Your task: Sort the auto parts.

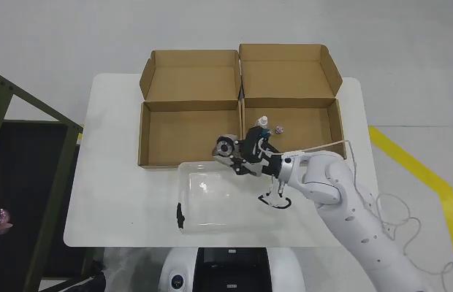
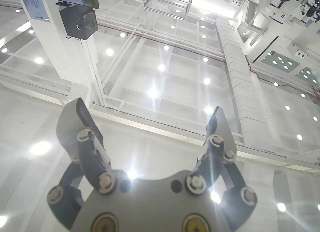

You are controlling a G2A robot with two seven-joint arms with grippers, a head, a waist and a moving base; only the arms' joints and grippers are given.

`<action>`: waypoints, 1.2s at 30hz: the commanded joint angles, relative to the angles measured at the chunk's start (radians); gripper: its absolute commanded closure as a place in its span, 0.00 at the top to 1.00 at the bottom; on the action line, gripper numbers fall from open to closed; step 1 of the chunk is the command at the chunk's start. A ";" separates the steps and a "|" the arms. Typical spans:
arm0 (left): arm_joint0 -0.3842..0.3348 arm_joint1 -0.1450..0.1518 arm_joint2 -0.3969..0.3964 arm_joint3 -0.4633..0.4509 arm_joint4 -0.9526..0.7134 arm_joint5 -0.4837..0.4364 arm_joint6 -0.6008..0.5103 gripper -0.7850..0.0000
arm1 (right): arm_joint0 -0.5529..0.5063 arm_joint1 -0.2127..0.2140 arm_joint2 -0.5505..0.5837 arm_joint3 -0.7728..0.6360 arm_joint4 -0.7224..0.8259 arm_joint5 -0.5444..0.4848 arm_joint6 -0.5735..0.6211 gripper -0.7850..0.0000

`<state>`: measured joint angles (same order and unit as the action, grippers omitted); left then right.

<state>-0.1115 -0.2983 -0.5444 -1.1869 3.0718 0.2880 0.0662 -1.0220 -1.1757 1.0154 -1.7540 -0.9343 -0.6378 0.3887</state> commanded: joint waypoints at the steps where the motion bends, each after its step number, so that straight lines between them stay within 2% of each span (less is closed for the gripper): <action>1: 0.000 0.000 0.000 0.000 0.000 0.000 0.000 1.00 | 0.017 -0.006 -0.019 0.010 -0.006 0.020 -0.005 0.00; 12: 0.000 0.000 0.000 0.000 0.000 0.000 0.000 1.00 | 0.140 -0.049 -0.148 0.093 -0.060 0.126 0.016 0.00; 25: 0.000 0.000 0.000 0.000 0.000 0.000 0.000 1.00 | 0.298 -0.121 -0.294 0.272 -0.117 0.221 0.053 0.00; 36: 0.000 0.000 0.000 0.000 0.000 0.000 0.000 1.00 | 0.355 -0.165 -0.353 0.399 -0.148 0.256 0.080 0.00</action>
<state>-0.1115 -0.2983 -0.5444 -1.1869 3.0718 0.2880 0.0662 -0.6705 -1.3374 0.6670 -1.3643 -1.0785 -0.3824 0.4654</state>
